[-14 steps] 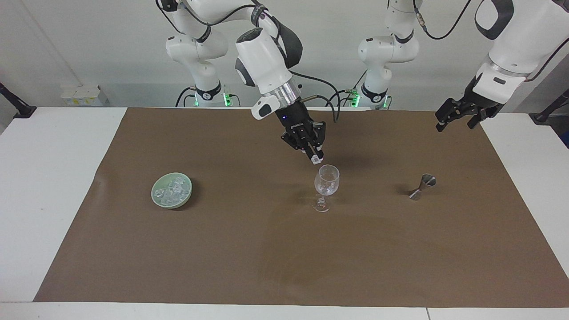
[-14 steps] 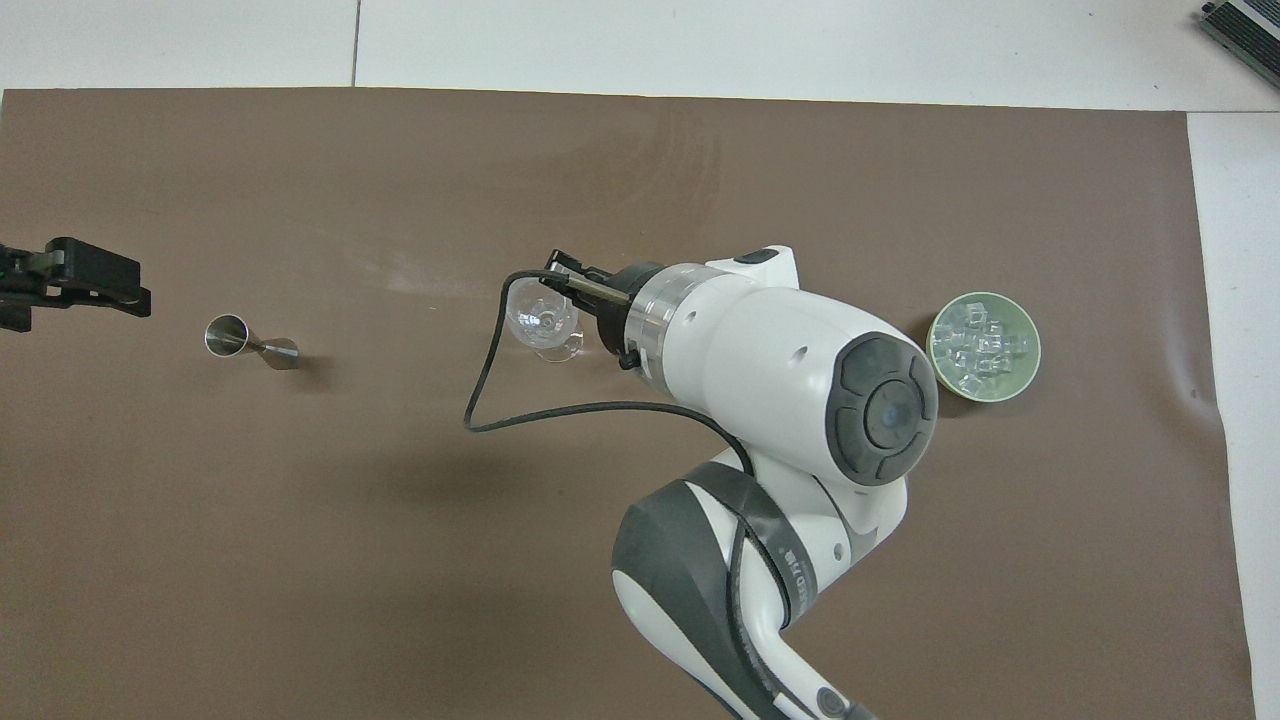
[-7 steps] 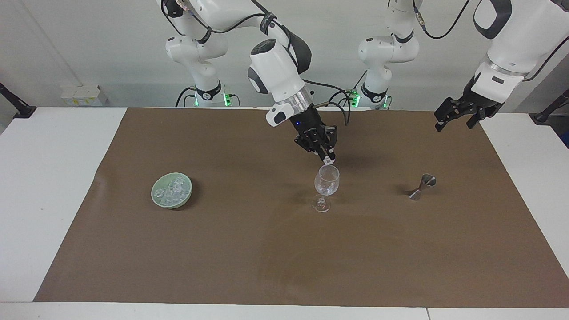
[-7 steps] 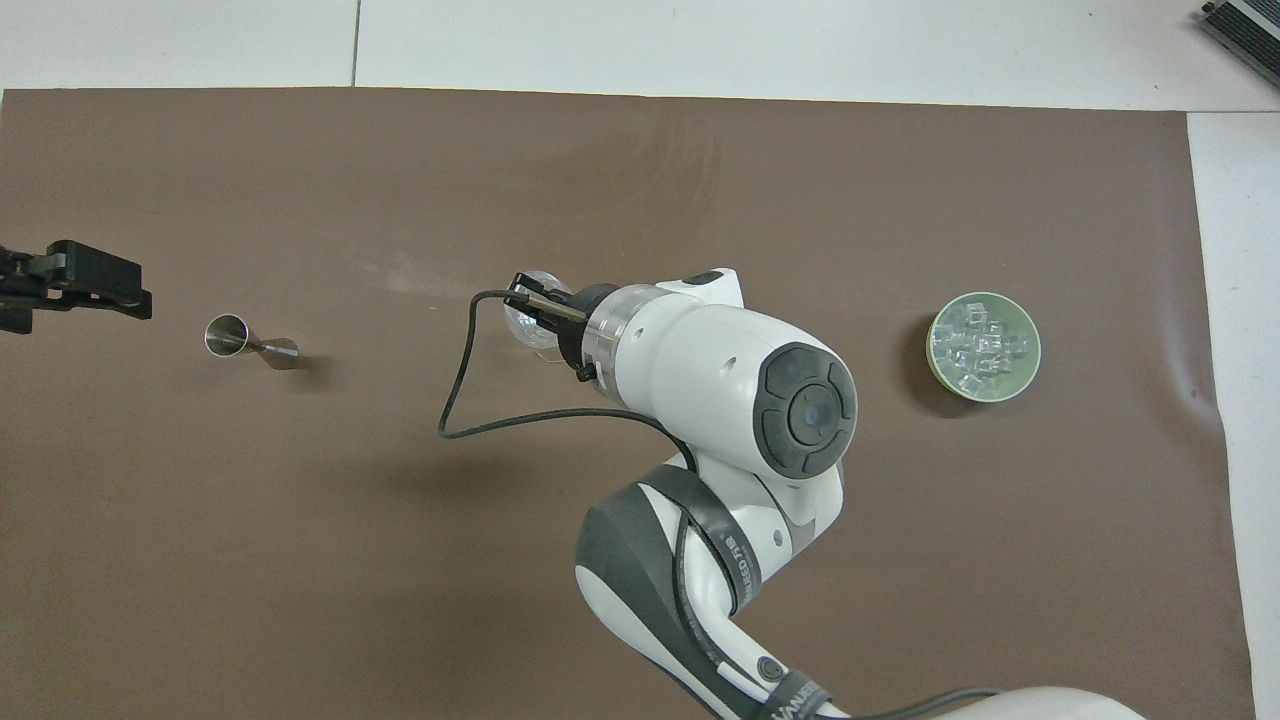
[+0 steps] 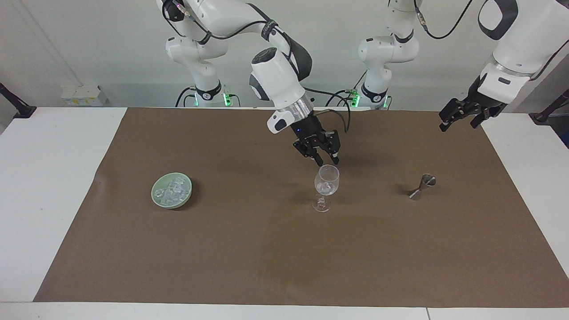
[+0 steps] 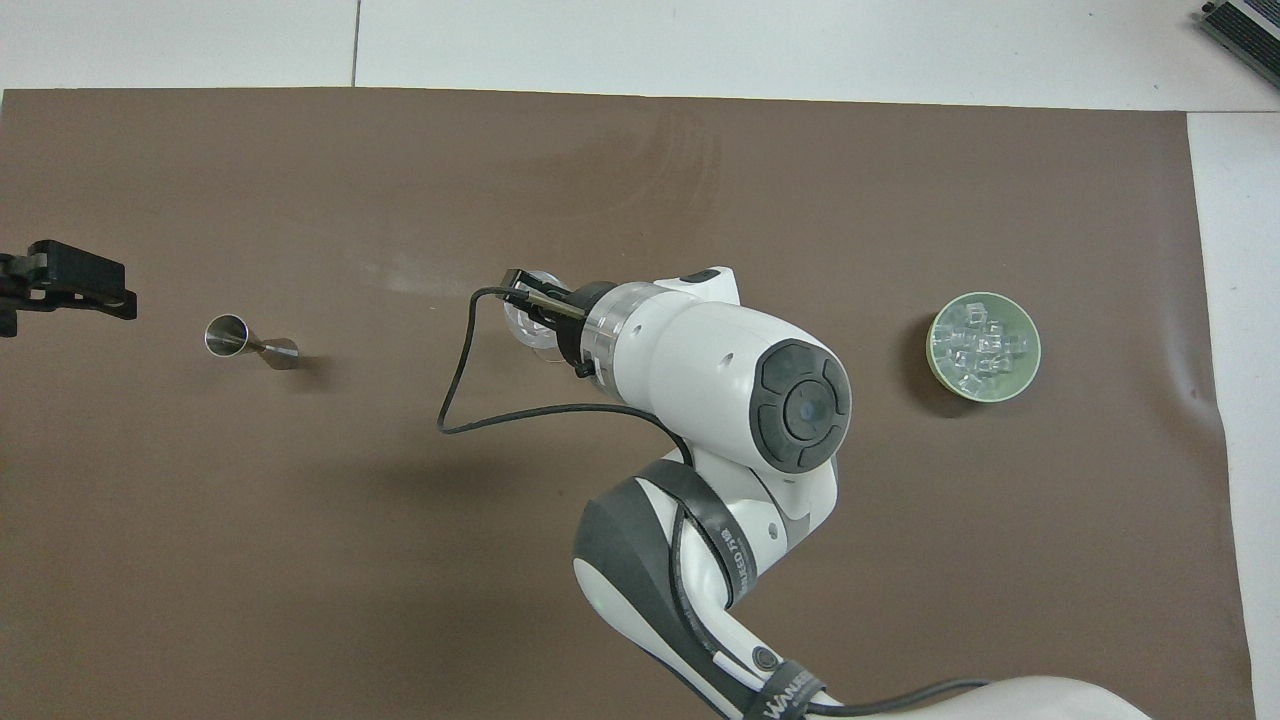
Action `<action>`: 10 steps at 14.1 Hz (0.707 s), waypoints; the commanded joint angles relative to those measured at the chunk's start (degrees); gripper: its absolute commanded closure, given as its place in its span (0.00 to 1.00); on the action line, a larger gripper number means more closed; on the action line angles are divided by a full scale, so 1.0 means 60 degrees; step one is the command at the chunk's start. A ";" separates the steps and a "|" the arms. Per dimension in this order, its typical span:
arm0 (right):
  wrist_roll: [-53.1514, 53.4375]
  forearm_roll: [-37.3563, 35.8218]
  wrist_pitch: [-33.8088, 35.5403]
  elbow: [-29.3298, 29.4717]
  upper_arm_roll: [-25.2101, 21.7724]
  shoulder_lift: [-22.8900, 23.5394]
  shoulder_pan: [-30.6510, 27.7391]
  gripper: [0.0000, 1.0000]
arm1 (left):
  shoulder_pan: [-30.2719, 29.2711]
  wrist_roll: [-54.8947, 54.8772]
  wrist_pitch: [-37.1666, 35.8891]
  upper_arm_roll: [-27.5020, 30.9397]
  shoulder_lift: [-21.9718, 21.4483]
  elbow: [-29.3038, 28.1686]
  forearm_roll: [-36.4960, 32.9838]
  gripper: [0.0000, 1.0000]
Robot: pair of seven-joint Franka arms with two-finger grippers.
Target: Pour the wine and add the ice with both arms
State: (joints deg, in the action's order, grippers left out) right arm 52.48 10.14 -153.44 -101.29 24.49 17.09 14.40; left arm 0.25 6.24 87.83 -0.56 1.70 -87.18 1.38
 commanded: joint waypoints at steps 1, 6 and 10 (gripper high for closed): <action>0.0100 0.0025 -0.0135 0.0154 0.0020 0.0111 -0.0012 0.27 | -0.0086 0.0000 0.0128 0.0020 -0.0312 -0.0382 -0.0098 0.00; -0.0134 -0.0282 0.0449 -0.0446 -0.0111 -0.0532 -0.0552 0.00 | -0.0071 0.0000 0.0128 0.0020 -0.0312 -0.0382 -0.0098 0.00; -0.1069 -0.1001 0.2276 -0.0944 -0.0126 -0.1673 -0.1591 0.00 | -0.0071 0.0000 0.0128 0.0020 -0.0312 -0.0382 -0.0098 0.00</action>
State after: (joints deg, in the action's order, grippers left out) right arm 49.34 5.30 -144.70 -102.97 23.37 12.91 8.30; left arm 0.12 6.24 87.82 -0.26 1.68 -87.21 1.38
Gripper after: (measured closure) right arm 0.000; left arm 0.000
